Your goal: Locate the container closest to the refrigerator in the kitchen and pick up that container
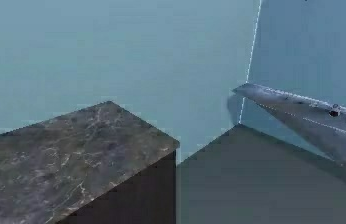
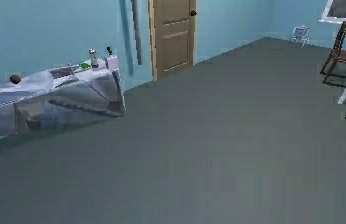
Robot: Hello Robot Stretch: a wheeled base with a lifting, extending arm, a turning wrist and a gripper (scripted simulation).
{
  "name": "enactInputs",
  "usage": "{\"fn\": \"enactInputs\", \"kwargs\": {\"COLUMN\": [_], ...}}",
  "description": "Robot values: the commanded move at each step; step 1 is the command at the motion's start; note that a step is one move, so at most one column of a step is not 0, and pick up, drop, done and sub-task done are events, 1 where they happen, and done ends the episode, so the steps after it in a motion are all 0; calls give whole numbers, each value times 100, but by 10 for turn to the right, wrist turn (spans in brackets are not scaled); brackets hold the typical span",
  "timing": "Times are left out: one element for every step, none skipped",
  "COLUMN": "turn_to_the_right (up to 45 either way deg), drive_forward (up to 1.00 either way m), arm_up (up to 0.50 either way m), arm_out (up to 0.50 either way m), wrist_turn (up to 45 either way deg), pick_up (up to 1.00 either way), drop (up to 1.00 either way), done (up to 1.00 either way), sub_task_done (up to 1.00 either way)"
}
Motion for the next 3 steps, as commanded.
{"fn": "enactInputs", "kwargs": {"turn_to_the_right": [450,450,270], "drive_forward": [0,0,0], "arm_up": [0,0,0], "arm_out": [0,0,0], "wrist_turn": [0,0,0], "pick_up": [0,0,0], "drop": [0,0,0], "done": [0,0,0], "sub_task_done": [0,0,0]}}
